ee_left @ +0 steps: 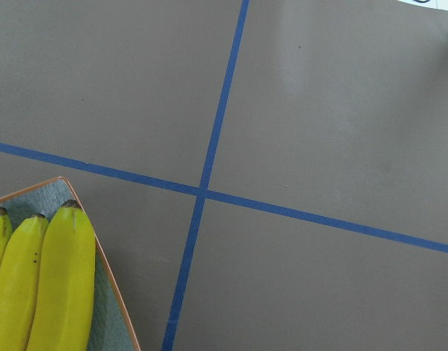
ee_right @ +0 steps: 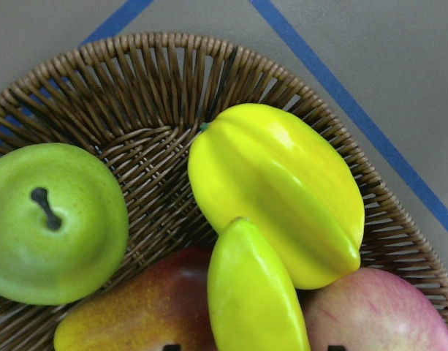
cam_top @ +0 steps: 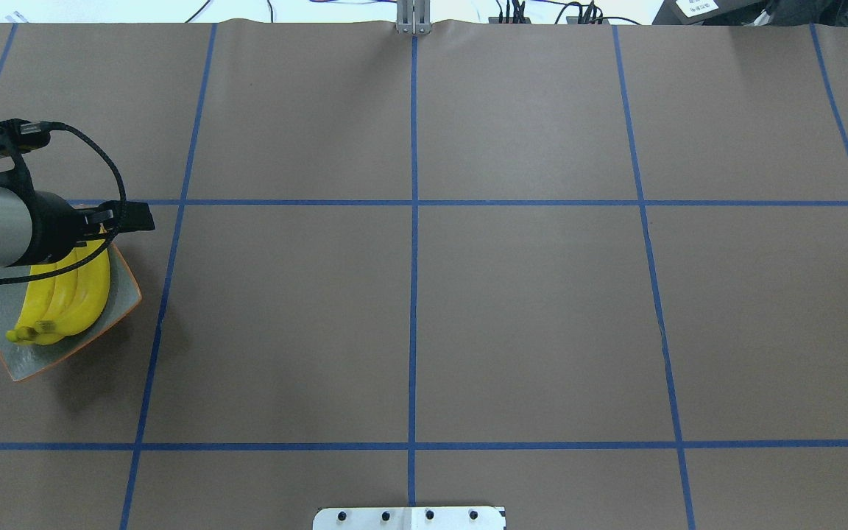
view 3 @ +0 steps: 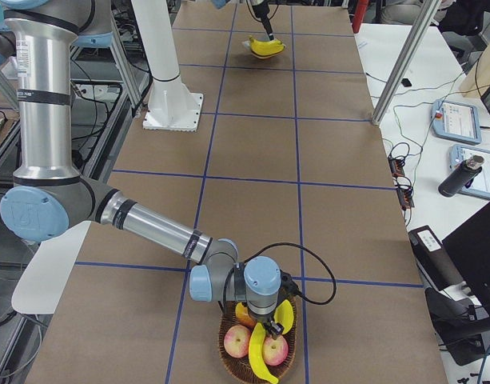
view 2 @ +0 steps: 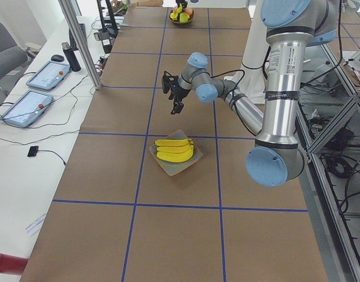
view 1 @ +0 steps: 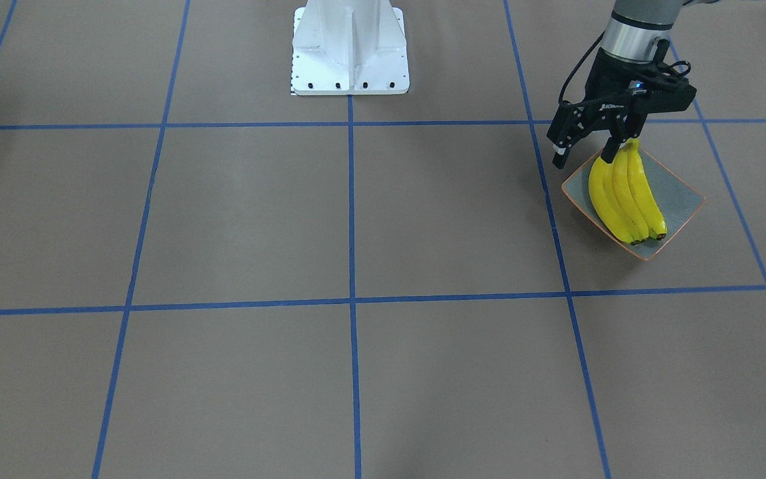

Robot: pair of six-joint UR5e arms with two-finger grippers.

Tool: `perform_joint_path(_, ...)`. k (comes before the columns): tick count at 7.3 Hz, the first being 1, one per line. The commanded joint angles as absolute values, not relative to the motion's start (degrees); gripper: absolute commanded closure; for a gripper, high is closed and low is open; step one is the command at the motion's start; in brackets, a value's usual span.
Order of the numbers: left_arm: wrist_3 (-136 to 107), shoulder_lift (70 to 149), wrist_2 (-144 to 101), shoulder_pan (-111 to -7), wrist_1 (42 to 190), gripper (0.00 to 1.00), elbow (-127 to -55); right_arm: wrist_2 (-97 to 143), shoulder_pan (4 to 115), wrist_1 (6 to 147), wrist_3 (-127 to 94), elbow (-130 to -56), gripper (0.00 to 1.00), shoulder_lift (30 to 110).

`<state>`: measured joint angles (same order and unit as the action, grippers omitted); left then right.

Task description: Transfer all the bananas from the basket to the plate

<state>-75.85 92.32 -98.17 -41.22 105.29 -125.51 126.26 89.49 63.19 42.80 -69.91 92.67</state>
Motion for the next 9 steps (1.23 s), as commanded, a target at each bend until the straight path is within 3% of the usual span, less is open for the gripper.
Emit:
perform_joint_path(1, -75.8, 92.3, -98.2, -41.2, 105.3, 0.0, -125.5, 126.3, 89.5, 63.2, 42.9, -70.9, 0.99, 91.9)
perform_joint_path(5, -75.8, 92.6, -98.3, -41.2, 105.3, 0.0, -125.5, 127.6, 90.3, 65.7, 42.6, -76.0, 1.0, 89.9)
perform_joint_path(9, -76.4, 93.1, -98.4, -41.0, 105.4, 0.0, -125.6, 130.4, 90.4, 70.9, 24.9, -76.6, 1.0, 79.3)
